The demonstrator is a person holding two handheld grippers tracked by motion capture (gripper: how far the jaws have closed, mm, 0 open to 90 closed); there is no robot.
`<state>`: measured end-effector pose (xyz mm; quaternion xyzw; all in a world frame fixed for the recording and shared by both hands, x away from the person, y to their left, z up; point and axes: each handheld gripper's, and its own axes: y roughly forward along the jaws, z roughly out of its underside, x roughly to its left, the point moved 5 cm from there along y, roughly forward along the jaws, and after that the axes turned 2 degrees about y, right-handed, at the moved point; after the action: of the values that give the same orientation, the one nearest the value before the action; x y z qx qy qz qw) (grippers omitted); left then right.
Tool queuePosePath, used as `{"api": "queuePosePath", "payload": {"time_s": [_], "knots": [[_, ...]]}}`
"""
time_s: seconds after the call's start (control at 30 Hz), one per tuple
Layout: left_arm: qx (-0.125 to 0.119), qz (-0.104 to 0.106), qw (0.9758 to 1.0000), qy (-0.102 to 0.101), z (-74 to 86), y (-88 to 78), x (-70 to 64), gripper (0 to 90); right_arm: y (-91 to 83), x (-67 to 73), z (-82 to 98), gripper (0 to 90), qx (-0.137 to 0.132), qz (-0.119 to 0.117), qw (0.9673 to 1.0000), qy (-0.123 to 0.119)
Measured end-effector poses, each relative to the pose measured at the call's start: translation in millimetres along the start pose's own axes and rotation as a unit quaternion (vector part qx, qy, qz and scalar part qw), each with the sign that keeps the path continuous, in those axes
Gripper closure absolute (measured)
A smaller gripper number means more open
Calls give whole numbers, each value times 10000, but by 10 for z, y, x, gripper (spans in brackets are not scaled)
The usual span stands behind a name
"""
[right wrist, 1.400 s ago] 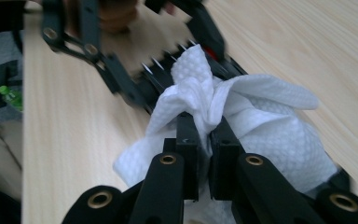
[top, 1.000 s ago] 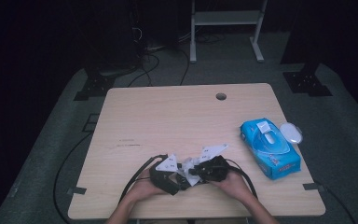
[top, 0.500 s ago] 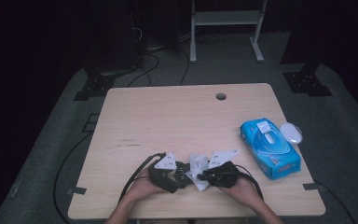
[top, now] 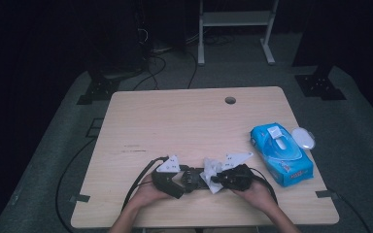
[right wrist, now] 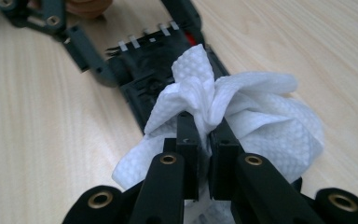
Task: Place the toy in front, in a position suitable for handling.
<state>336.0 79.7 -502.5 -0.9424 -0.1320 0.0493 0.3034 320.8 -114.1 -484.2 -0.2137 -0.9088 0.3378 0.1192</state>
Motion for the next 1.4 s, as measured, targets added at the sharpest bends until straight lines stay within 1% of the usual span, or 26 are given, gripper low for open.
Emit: {"api": "queuePosePath", "payload": {"time_s": [0.07,0.13,0.17,0.2,0.23,0.3,0.37,0.43,0.47,0.57,0.6,0.63,0.67,0.73,0.77,0.8,0.87,0.9,0.97,1.0,1.07,1.1,1.13,1.17,1.3,1.4], "knots": [[57,-18,10000,79,10,2,-2,189,-3,28,7,846,17,18,10000,-74],[168,2,9997,171,30,11,-1,201,0,39,-7,847,-6,1,10000,-53],[203,-1,9996,197,39,6,2,247,4,45,-47,847,-85,-40,10000,-30],[186,39,9997,182,42,9,7,247,4,45,-47,847,-85,-40,10000,-30],[138,27,9997,188,32,7,9,247,25,61,-75,847,-105,-239,9997,28],[151,-14,9994,316,15,14,-8,249,105,135,-142,847,-120,-278,9995,-91],[153,25,9994,311,20,24,-19,249,190,203,-234,847,-143,-420,9989,-130],[108,81,9993,348,17,15,-30,268,300,266,-356,846,-160,-461,9986,-208],[107,36,9992,382,14,17,-34,268,300,266,-356,846,-160,-461,9986,-208],[123,39,9991,402,19,14,-36,270,379,253,-423,846,-156,-437,9987,-202],[132,40,9991,407,21,14,-38,270,392,236,-435,846,-163,-407,9989,-164],[131,38,9991,403,20,14,-39,269,394,187,-440,846,-164,-307,9993,-109],[136,33,9991,409,21,14,-36,269,394,187,-440,846,-164,-307,9993,-109],[135,29,9991,405,22,14,-30,270,361,123,-417,845,-151,-176,9997,-74],[132,40,9992,388,24,15,-32,270,300,44,-371,844,-129,-2,9999,-30],[121,41,9992,382,23,15,-31,270,300,44,-371,844,-129,-2,9999,-30],[103,43,9993,352,20,16,-32,269,244,-28,-321,845,-121,137,9998,58],[99,40,9993,346,19,16,-30,267,226,-46,-289,845,-177,97,9996,206],[101,57,9996,270,17,20,-22,264,237,-28,-285,846,-203,61,9996,207],[106,78,9997,221,20,26,-15,259,253,1,-287,846,-228,30,9996,151],[108,120,9997,162,27,27,-6,257,288,76,-302,845,-253,-170,9995,52],[114,120,9997,156,29,27,-7,259,307,112,-320,845,-235,-188,9995,-29],[112,126,9997,170,27,24,-11,259,307,112,-320,845,-235,-188,9995,-29],[105,92,9996,247,22,22,-15,262,311,113,-328,845,-237,-211,9995,-34],[74,43,9993,373,9,22,-26,265,333,76,-365,834,-363,-92,9993,85],[118,44,9992,369,16,23,-27,265,389,68,-409,834,-411,85,9990,128]]}}
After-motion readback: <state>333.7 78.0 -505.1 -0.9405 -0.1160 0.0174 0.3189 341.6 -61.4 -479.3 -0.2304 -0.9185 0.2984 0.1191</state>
